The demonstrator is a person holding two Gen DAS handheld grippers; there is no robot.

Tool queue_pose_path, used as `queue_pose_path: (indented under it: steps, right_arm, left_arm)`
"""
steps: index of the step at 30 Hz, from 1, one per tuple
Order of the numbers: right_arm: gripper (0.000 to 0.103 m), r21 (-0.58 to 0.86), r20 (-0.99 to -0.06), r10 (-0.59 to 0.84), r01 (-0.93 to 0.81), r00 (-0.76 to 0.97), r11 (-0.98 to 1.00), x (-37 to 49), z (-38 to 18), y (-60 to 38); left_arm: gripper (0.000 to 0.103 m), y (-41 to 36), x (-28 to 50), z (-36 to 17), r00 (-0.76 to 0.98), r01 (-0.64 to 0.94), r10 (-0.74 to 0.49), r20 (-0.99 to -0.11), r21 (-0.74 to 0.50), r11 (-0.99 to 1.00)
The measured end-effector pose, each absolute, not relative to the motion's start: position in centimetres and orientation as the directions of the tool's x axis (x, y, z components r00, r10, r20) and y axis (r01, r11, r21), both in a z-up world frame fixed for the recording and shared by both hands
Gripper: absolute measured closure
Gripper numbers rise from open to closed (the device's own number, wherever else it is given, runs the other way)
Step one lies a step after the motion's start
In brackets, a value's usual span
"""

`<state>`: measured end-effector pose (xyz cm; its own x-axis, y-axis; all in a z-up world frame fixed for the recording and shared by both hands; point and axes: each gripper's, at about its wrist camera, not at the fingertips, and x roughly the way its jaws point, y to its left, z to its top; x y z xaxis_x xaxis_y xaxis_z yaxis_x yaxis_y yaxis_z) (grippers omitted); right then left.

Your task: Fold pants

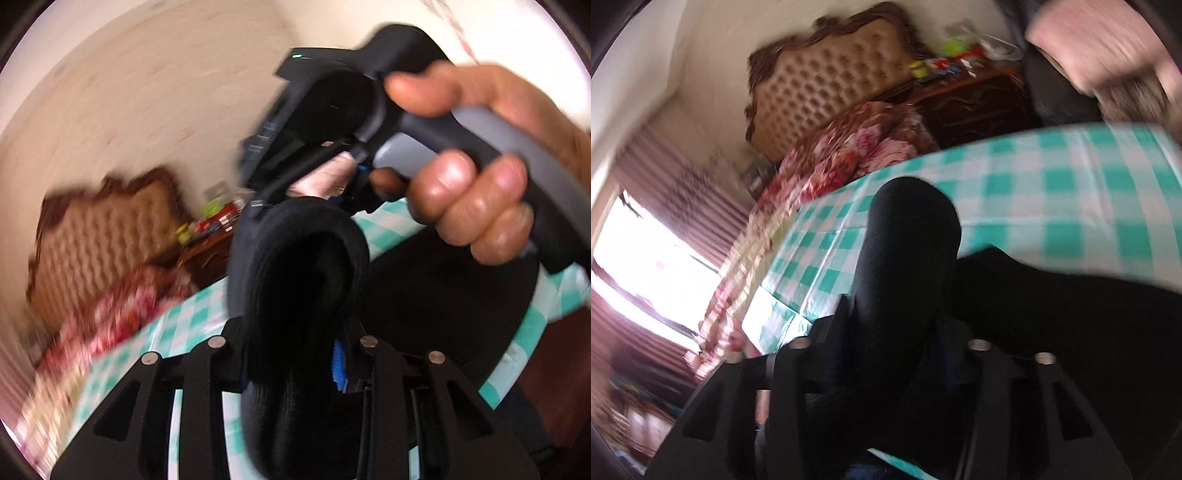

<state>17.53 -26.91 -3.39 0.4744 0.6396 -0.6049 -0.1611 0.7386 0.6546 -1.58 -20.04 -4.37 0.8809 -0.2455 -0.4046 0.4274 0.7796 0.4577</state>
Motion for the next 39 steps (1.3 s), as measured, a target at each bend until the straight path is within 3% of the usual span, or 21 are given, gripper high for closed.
queue_pose_path:
  steps: [2,8,10,11,13,15,19,20,22,23,24,26,32,39]
  right_arm:
    - [0.029,0.711,-0.576,0.683,-0.137,0.448,0.690,16.9,-6.2,-29.7]
    - [0.029,0.757,-0.582,0.700,-0.040,0.415,0.653,16.5,-12.6,-35.1]
    - [0.029,0.761,-0.585,0.706,-0.031,0.400,0.648,17.0,-13.8,-35.0]
    - [0.031,0.759,-0.591,0.706,-0.029,0.390,0.651,17.2,-14.2,-34.7]
    - [0.049,0.745,-0.617,0.691,-0.006,0.375,0.668,18.0,-15.0,-34.1]
    - [0.056,0.742,-0.619,0.688,-0.005,0.379,0.670,18.1,-15.0,-33.8]
    - [0.069,0.715,-0.630,0.665,-0.034,0.401,0.699,17.8,-13.7,-33.2]
    - [0.071,0.708,-0.636,0.656,-0.032,0.408,0.706,17.9,-13.3,-33.1]
    - [0.073,0.690,-0.644,0.634,-0.032,0.428,0.723,17.6,-12.0,-32.9]
    - [0.074,0.685,-0.644,0.628,-0.038,0.437,0.728,17.5,-11.4,-33.0]
    - [0.074,0.679,-0.642,0.623,-0.044,0.448,0.732,17.2,-10.6,-33.1]
    - [0.075,0.669,-0.639,0.610,-0.054,0.468,0.742,16.8,-8.9,-33.8]
    - [0.075,0.603,-0.670,0.517,-0.015,0.532,0.798,14.5,-4.7,-39.8]
    - [0.075,0.594,-0.727,0.479,0.103,0.492,0.798,13.6,-9.2,-46.5]
  left_arm:
    - [0.071,-24.0,-1.4,-6.8,0.879,0.446,-0.236,-0.414,0.542,0.712]
    - [0.069,-29.5,-1.6,-13.8,0.893,0.446,-0.218,-0.393,0.712,0.543]
    - [0.061,-29.7,-1.3,-15.2,0.902,0.432,-0.218,-0.374,0.750,0.501]
    - [0.058,-29.6,-1.2,-15.8,0.903,0.429,-0.229,-0.363,0.763,0.484]
    - [0.041,-29.2,-1.4,-16.0,0.917,0.399,-0.223,-0.331,0.792,0.463]
    - [0.028,-27.8,-1.2,-15.7,0.930,0.364,-0.216,-0.296,0.808,0.463]
    - [0.019,-25.3,-0.9,-17.0,0.958,0.283,-0.170,-0.233,0.865,0.413]
    - [0.019,-25.2,-0.5,-17.5,0.961,0.275,-0.148,-0.235,0.874,0.400]
    - [0.039,-25.1,0.7,-17.9,0.971,0.237,-0.113,-0.209,0.889,0.391]
    - [0.043,-25.1,1.0,-17.6,0.969,0.246,-0.116,-0.218,0.885,0.396]
    - [0.058,-25.3,1.1,-17.5,0.967,0.253,-0.125,-0.221,0.884,0.393]
    - [0.068,-26.0,0.7,-17.0,0.971,0.228,-0.157,-0.181,0.900,0.372]
    - [0.072,-29.6,0.5,-13.7,0.945,0.275,-0.278,-0.174,0.883,0.380]
    - [0.072,-33.8,1.3,-15.4,0.900,0.366,-0.356,-0.250,0.878,0.308]
